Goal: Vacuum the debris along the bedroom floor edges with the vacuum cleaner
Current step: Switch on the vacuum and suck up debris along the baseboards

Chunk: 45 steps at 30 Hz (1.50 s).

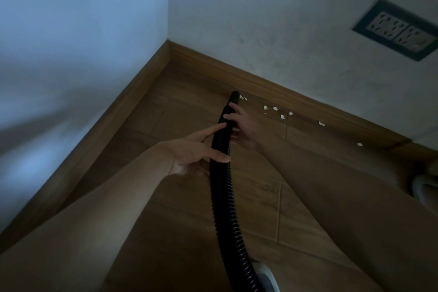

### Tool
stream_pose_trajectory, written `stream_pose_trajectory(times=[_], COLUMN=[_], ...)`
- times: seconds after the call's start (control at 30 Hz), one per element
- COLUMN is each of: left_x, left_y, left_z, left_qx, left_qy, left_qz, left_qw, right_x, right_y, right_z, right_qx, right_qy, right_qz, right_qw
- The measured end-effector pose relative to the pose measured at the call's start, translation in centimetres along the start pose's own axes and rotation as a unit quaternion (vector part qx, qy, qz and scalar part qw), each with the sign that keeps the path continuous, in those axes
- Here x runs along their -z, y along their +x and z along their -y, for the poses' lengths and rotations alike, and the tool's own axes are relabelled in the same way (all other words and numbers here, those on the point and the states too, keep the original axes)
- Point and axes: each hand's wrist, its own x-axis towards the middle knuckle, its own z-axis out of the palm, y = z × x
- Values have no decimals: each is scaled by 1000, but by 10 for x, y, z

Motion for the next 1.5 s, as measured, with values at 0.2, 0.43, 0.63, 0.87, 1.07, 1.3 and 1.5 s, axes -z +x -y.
stream_pose_trajectory(times=[0.2, 0.43, 0.63, 0.87, 1.07, 1.3, 1.5], left_x=[0, -8, -19, -14, -13, -23, -29], left_y=[3, 15, 22, 19, 18, 27, 36], left_z=[1, 0, -4, -3, -1, 0, -2], left_qx=[-3, -11, -8, -6, -1, 5, 10], left_qy=[-6, -7, 2, 6, 10, 32, 56], left_qz=[-14, 4, 15, 21, 29, 47, 69], left_qw=[1000, 1000, 1000, 1000, 1000, 998, 996], right_x=[-2, 16, 31, 28, 30, 47, 62], right_y=[5, 3, -1, 0, -5, -14, -21], right_z=[-2, -3, -2, -4, -9, -12, -12], right_qx=[4, 13, 17, 12, 16, 8, 4], right_qy=[-6, 9, 21, 39, 49, 59, 63], right_qz=[-6, -20, -32, -24, -33, -51, -65], right_qw=[1000, 1000, 999, 999, 998, 997, 996])
